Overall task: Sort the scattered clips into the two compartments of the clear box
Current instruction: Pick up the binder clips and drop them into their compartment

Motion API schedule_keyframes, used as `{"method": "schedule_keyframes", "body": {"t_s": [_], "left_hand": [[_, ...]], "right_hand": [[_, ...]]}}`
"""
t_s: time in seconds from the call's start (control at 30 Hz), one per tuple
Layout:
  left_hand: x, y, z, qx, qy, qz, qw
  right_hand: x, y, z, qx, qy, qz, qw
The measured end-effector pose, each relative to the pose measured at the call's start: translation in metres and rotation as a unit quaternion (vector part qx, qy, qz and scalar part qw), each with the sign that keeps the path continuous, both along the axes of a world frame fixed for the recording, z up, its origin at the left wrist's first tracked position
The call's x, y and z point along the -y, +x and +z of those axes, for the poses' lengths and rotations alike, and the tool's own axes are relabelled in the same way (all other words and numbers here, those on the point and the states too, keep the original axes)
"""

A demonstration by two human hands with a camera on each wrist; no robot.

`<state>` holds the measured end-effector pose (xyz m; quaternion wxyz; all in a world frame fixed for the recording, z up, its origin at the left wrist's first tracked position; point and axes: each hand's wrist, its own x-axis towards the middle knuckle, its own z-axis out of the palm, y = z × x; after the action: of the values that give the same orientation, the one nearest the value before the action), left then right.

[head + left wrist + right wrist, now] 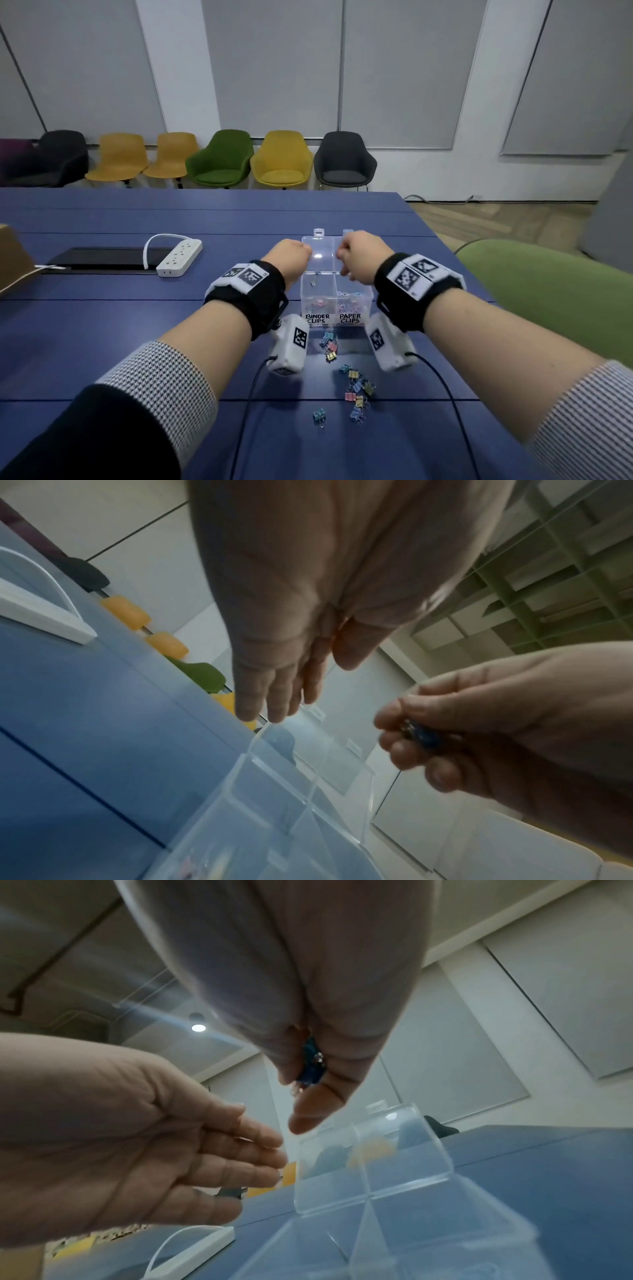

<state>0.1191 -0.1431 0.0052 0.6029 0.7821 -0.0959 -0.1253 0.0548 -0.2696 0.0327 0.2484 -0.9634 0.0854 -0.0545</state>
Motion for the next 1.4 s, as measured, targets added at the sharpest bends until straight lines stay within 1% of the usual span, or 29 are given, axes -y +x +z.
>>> {"method": "schedule_keyframes", "body": {"t_s": [0.07, 0.1, 0.17, 0.2, 0.27, 0.33, 0.37, 0.4, 0.43, 0.47, 0.53, 0.6, 0.63, 0.7, 0.77, 0.8, 0.87, 0.97, 1.07, 1.23, 1.4], "left_hand": [[-0.004, 0.002, 0.003, 0.022, 0.029, 0.004, 0.999], [-0.007, 0.0, 0.005, 0.034, 0.022, 0.006, 0.999], [-0.017, -0.007, 0.004, 0.053, 0.021, 0.023, 0.998], [-0.022, -0.012, 0.002, 0.061, 0.021, 0.016, 0.998], [-0.032, -0.024, -0.003, 0.08, 0.048, -0.033, 0.995], [-0.039, -0.032, -0.01, 0.096, 0.098, -0.111, 0.984], [-0.041, -0.034, -0.016, 0.113, 0.14, -0.148, 0.973], [-0.041, -0.037, -0.021, 0.137, 0.195, -0.181, 0.954], [-0.04, -0.039, -0.027, 0.166, 0.249, -0.208, 0.931], [-0.038, -0.043, -0.031, 0.191, 0.298, -0.232, 0.906], [-0.03, -0.051, -0.04, 0.218, 0.368, -0.28, 0.859], [-0.019, -0.056, -0.049, 0.245, 0.416, -0.319, 0.816], [-0.014, -0.056, -0.054, 0.256, 0.435, -0.331, 0.797], [-0.006, -0.058, -0.061, 0.264, 0.461, -0.351, 0.771], [-0.002, -0.06, -0.064, 0.268, 0.478, -0.356, 0.757], [-0.002, -0.062, -0.064, 0.27, 0.484, -0.354, 0.754], [-0.004, -0.065, -0.066, 0.28, 0.478, -0.344, 0.758], [-0.013, -0.071, -0.069, 0.288, 0.467, -0.324, 0.771], [-0.023, -0.077, -0.069, 0.28, 0.467, -0.315, 0.778], [-0.034, -0.084, -0.069, 0.258, 0.467, -0.303, 0.79], [-0.038, -0.084, -0.064, 0.189, 0.455, -0.302, 0.816]], "right_hand": [[-0.008, 0.014, 0.003, 0.021, 0.048, 0.015, 0.999], [-0.01, 0.019, 0.003, 0.02, 0.078, 0.025, 0.996], [-0.014, 0.023, 0.0, -0.012, 0.105, 0.044, 0.993], [-0.013, 0.025, -0.003, -0.028, 0.106, 0.048, 0.993], [-0.009, 0.024, -0.007, -0.049, 0.091, 0.045, 0.994], [-0.001, 0.02, -0.009, -0.031, 0.107, 0.022, 0.994], [0.002, 0.015, -0.008, -0.014, 0.113, 0.011, 0.993], [0.006, 0.009, -0.01, 0.002, 0.11, 0.004, 0.994], [0.009, -0.001, -0.01, 0.001, 0.093, 0.003, 0.996], [0.014, -0.01, -0.014, -0.019, 0.075, 0.011, 0.997], [0.02, -0.031, -0.024, -0.122, 0.015, 0.047, 0.991], [0.023, -0.052, -0.035, -0.251, -0.04, 0.086, 0.963], [0.022, -0.062, -0.041, -0.295, -0.052, 0.098, 0.949], [0.018, -0.075, -0.053, -0.338, -0.063, 0.125, 0.931], [0.01, -0.082, -0.064, -0.327, -0.114, 0.165, 0.924], [0.007, -0.084, -0.07, -0.306, -0.152, 0.182, 0.922], [0.002, -0.085, -0.079, -0.263, -0.205, 0.2, 0.921], [-0.001, -0.085, -0.086, -0.242, -0.217, 0.214, 0.921], [0.002, -0.089, -0.086, -0.23, -0.219, 0.219, 0.922], [0.013, -0.099, -0.087, -0.245, -0.239, 0.186, 0.921], [0.022, -0.11, -0.091, -0.27, -0.291, 0.135, 0.908]]}}
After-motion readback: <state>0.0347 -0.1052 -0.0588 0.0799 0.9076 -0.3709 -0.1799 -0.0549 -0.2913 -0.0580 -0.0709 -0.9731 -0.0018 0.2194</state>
